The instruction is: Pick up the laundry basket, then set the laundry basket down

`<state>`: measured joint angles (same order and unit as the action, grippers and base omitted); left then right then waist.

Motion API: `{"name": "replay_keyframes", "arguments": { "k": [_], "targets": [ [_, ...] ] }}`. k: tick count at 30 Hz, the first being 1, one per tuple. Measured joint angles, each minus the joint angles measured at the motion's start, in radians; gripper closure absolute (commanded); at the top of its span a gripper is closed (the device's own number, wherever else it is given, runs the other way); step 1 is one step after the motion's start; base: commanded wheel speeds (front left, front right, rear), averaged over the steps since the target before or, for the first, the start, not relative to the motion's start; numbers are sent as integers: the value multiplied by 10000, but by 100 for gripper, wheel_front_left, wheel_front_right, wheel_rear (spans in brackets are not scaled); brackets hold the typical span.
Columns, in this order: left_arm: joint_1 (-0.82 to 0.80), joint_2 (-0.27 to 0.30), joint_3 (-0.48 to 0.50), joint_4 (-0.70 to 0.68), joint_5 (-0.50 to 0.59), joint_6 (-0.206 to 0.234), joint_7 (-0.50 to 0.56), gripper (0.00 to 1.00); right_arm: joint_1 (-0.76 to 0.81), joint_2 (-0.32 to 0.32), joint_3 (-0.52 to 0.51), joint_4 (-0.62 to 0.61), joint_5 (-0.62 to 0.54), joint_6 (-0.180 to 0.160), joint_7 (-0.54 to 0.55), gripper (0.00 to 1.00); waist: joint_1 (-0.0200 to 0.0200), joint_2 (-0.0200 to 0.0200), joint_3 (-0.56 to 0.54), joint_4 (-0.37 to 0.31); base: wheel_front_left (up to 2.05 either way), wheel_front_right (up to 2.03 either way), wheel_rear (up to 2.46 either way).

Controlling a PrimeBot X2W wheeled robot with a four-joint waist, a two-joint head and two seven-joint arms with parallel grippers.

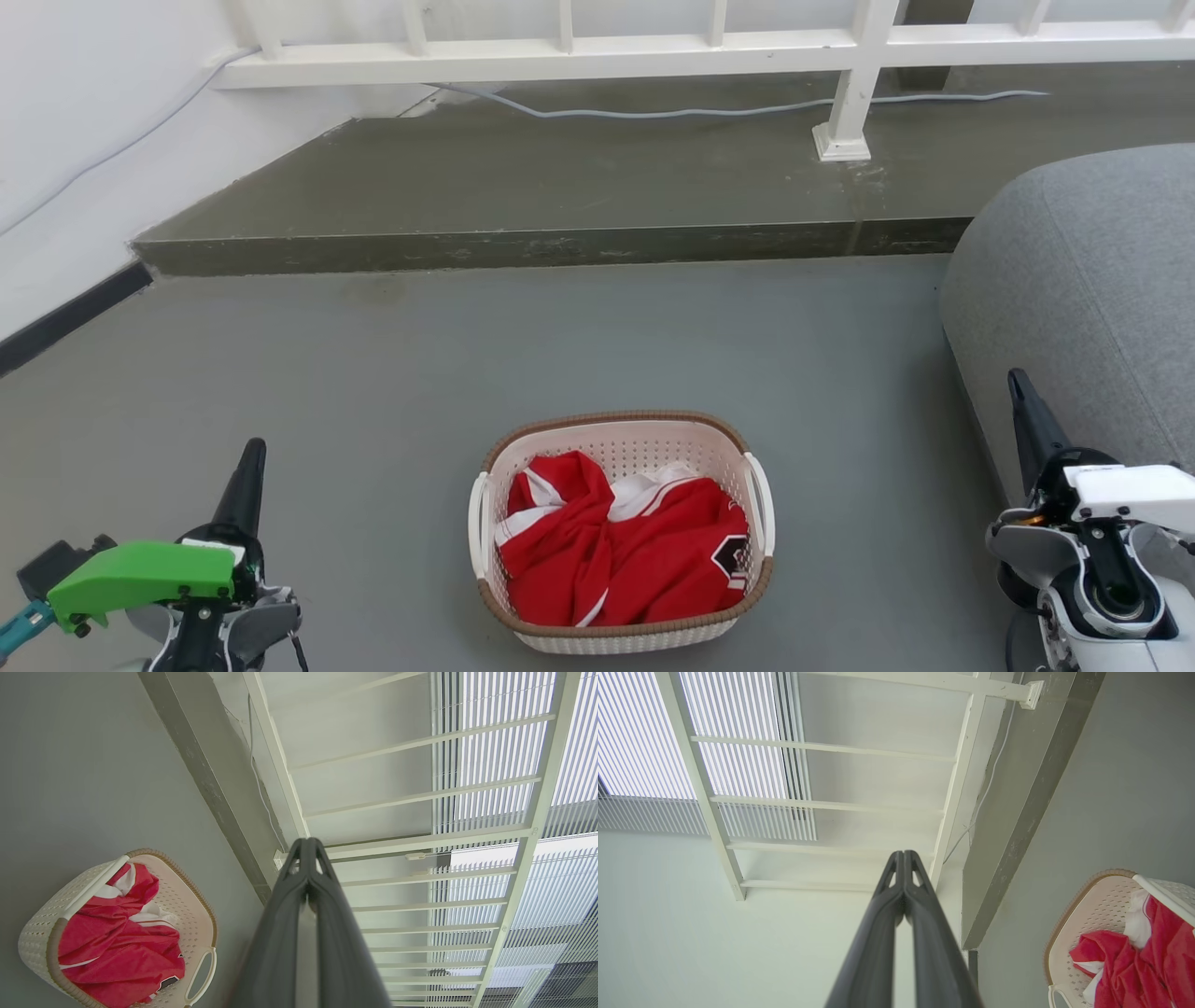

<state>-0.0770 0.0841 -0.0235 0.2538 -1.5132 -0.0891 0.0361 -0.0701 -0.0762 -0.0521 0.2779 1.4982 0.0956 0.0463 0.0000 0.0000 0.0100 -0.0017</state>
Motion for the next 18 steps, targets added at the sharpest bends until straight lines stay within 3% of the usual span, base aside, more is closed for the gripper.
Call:
{"name": "replay_keyframes", "arguments": {
  "k": [10,18],
  "targets": [
    [0,-81,414,136,-1212,-276,261,100,-4,121,-433,19,1191,188,305,100,0,0,-72,15,0,0,0],
    [0,-82,489,199,-1375,-307,263,100,-4,136,-453,27,1317,190,341,100,0,0,-73,16,0,0,0]
  ]
}}
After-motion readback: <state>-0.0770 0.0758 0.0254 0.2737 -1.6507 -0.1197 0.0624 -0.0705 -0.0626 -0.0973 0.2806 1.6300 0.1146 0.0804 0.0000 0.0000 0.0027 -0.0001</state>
